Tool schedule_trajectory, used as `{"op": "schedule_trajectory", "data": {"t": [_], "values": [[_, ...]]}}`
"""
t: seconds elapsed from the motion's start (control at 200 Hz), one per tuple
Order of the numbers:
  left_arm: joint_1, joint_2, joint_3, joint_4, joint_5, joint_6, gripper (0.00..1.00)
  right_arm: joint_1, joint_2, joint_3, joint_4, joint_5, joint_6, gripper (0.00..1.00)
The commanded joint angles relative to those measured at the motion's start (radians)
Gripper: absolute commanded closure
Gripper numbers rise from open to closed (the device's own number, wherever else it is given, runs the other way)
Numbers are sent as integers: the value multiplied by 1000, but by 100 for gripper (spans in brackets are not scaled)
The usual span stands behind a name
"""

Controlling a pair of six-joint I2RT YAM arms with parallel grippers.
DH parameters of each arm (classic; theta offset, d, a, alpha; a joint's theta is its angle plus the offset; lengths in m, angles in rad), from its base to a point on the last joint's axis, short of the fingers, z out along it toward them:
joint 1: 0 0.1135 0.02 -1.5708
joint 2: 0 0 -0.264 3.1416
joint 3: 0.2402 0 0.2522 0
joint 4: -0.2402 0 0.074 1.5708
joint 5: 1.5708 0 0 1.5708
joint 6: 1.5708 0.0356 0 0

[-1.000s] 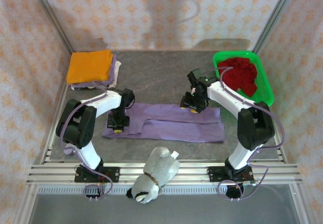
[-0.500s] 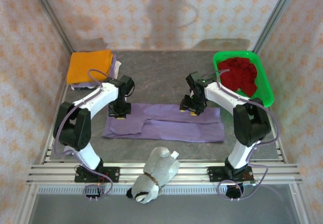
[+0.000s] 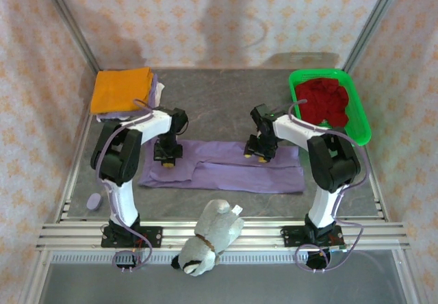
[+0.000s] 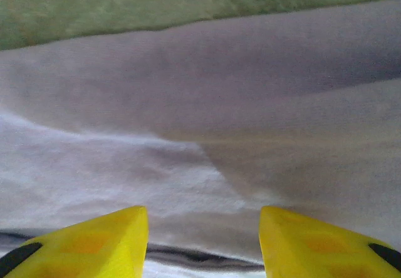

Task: Fold and stack the t-shirts

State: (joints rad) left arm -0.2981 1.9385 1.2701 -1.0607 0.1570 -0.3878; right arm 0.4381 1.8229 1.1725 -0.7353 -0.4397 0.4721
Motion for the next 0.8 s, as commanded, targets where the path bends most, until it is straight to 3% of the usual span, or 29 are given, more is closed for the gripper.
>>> {"op": "schedule_trajectory", "data": {"t": [0.0, 0.215, 0.571, 0.676, 0.791], "values": [[12, 92, 49, 42, 3, 40, 100, -16, 5, -42, 11, 49, 36, 50], [12, 186, 189, 61, -8, 58, 100, -49, -46, -119, 13, 70, 56, 50], [-11, 502, 861, -66, 101, 78, 97, -61, -187, -96, -85, 109, -1, 49], [-12, 516, 981, -46, 151, 56, 93, -54, -203, -63, -89, 91, -2, 49], [-10, 448, 991, 19, 199, 18, 89, -24, -182, 5, -66, 45, 1, 47]]}}
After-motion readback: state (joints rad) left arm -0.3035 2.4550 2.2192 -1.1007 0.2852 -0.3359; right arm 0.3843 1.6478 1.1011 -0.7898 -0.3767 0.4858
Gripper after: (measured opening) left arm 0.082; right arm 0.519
